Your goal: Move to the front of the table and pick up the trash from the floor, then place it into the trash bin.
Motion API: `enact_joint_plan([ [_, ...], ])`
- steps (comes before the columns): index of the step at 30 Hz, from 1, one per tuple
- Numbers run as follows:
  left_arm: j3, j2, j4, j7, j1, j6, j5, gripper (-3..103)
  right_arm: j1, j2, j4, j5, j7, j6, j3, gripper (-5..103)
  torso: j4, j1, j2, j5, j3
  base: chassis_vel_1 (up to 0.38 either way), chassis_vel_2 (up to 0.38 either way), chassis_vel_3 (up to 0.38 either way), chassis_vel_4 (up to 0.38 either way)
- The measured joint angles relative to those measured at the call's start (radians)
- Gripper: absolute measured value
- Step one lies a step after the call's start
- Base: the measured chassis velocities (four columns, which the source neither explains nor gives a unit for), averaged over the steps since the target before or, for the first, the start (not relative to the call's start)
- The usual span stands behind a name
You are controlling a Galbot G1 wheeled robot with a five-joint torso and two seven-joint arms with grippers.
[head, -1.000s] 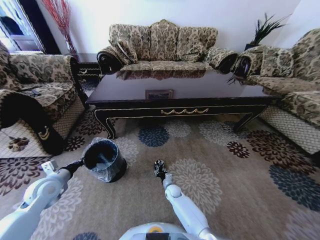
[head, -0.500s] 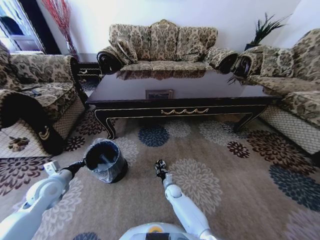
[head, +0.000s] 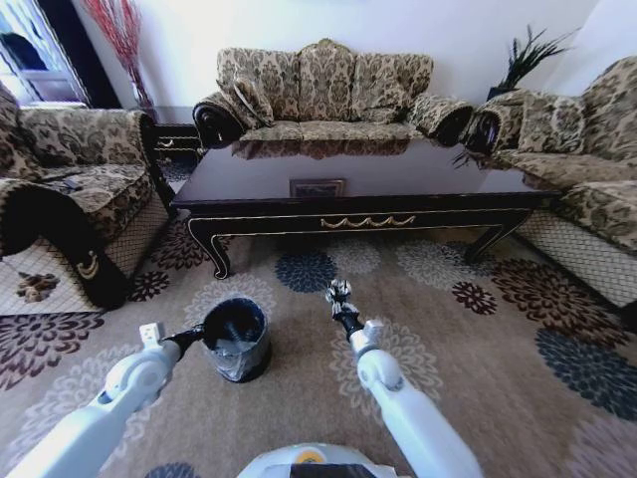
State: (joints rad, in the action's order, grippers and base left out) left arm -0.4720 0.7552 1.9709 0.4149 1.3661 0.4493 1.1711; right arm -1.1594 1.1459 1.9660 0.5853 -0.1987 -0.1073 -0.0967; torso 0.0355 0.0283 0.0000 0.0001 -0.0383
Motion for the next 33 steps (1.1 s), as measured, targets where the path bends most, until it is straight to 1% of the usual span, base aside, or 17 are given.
enact_joint_plan([
  [1, 0.000, 0.000, 0.000, 0.000, 0.000, 0.000, 0.000, 3, 0.000, 0.000, 0.000, 0.000, 0.000, 0.000, 0.000, 12, 0.0000, 0.000, 0.000, 0.0000, 0.000, 0.000, 0.000, 0.000, 0.000],
  [4, 0.008, -0.002, 0.061, 0.025, 0.016, 0.016, 0.024, 3, -0.058, -0.064, 0.125, -0.018, 0.004, -0.016, 0.045, 12, 0.0002, 0.000, 0.000, 0.0002, 0.000, 0.000, 0.000, 0.000, 0.000],
  [5, 0.008, -0.002, 0.061, 0.025, 0.016, 0.016, 0.024, 3, -0.058, -0.064, 0.125, -0.018, 0.004, -0.016, 0.045, 12, 0.0002, 0.000, 0.000, 0.0002, 0.000, 0.000, 0.000, 0.000, 0.000],
  [8, 0.021, -0.002, 0.117, 0.045, 0.025, 0.031, 0.044, 3, -0.116, -0.083, 0.193, -0.072, 0.027, -0.022, 0.105, 12, 0.0003, 0.000, 0.000, 0.0002, 0.000, 0.000, 0.000, 0.000, 0.000],
  [9, 0.021, -0.002, 0.117, 0.045, 0.025, 0.031, 0.044, 3, -0.116, -0.083, 0.193, -0.072, 0.027, -0.022, 0.105, 12, 0.0003, 0.000, 0.000, 0.0002, 0.000, 0.000, 0.000, 0.000, 0.000],
  [11, 0.035, -0.002, 0.133, 0.050, 0.028, 0.034, 0.043, 3, -0.137, -0.091, 0.202, -0.117, 0.045, -0.022, 0.157, 12, 0.0006, 0.000, 0.000, 0.0001, 0.000, 0.000, 0.000, 0.000, 0.000],
  [12, 0.040, -0.001, 0.143, 0.050, 0.034, 0.035, 0.035, 3, -0.140, -0.101, 0.196, -0.142, 0.054, -0.019, 0.191, 12, 0.0005, 0.000, 0.000, 0.0001, 0.000, 0.000, 0.000, 0.000, 0.000],
  [13, 0.040, -0.001, 0.143, 0.050, 0.034, 0.035, 0.035, 3, -0.140, -0.101, 0.196, -0.142, 0.054, -0.019, 0.191, 12, 0.0005, 0.000, 0.000, 0.0001, 0.000, 0.000, 0.000, 0.000, 0.000],
  [14, 0.045, 0.002, 0.157, 0.051, 0.041, 0.036, 0.027, 3, -0.143, -0.108, 0.185, -0.165, 0.063, -0.014, 0.219, 12, -0.0001, 0.000, 0.000, 0.0001, 0.000, 0.000, 0.000, 0.000, 0.000],
  [15, 0.051, 0.004, 0.169, 0.053, 0.043, 0.038, 0.022, 3, -0.150, -0.109, 0.179, -0.184, 0.071, -0.010, 0.237, 12, 0.0000, 0.000, 0.000, 0.0001, 0.000, 0.000, 0.000, 0.000, 0.000],
  [18, 0.062, 0.004, 0.199, 0.058, 0.051, 0.043, 0.016, 3, -0.161, -0.097, 0.179, -0.197, 0.076, -0.009, 0.250, 12, 0.0004, 0.000, 0.000, 0.0001, 0.000, 0.000, 0.000, 0.000, 0.000],
  [21, 0.064, 0.004, 0.232, 0.060, 0.073, 0.049, 0.010, 3, -0.161, -0.085, 0.189, -0.204, 0.077, -0.016, 0.258, 12, 0.0002, 0.000, 0.000, 0.0000, 0.000, 0.000, 0.000, 0.000, 0.000],
  [27, 0.062, 0.006, 0.245, 0.060, 0.090, 0.050, -0.002, 3, -0.169, -0.067, 0.199, -0.212, 0.076, -0.019, 0.264, 12, 0.0003, 0.000, 0.000, -0.0001, 0.000, 0.000, 0.000, 0.000, 0.000],
  [29, 0.061, 0.007, 0.245, 0.061, 0.089, 0.050, -0.005, 3, -0.179, -0.049, 0.200, -0.229, 0.077, -0.019, 0.280, 12, 0.0003, 0.000, 0.000, -0.0001, 0.000, 0.000, 0.000, 0.000, 0.000],
  [31, 0.060, 0.008, 0.245, 0.062, 0.088, 0.050, -0.005, 3, -0.184, -0.040, 0.200, -0.239, 0.078, -0.019, 0.287, 9, 0.0002, 0.000, 0.000, -0.0001, 0.000, 0.000, 0.000, 0.000, 0.000],
  [32, 0.057, 0.008, 0.245, 0.062, 0.088, 0.050, -0.005, 3, -0.187, -0.034, 0.200, -0.246, 0.078, -0.019, 0.292, 14, 0.0002, 0.000, 0.000, -0.0001, 0.000, 0.000, 0.000, 0.000, 0.000],
  [33, 0.055, 0.009, 0.245, 0.062, 0.088, 0.050, -0.005, 3, -0.189, -0.029, 0.200, -0.251, 0.079, -0.019, 0.296, 14, 0.0002, 0.000, 0.000, -0.0001, 0.000, 0.000, 0.000, 0.000, 0.000],
])
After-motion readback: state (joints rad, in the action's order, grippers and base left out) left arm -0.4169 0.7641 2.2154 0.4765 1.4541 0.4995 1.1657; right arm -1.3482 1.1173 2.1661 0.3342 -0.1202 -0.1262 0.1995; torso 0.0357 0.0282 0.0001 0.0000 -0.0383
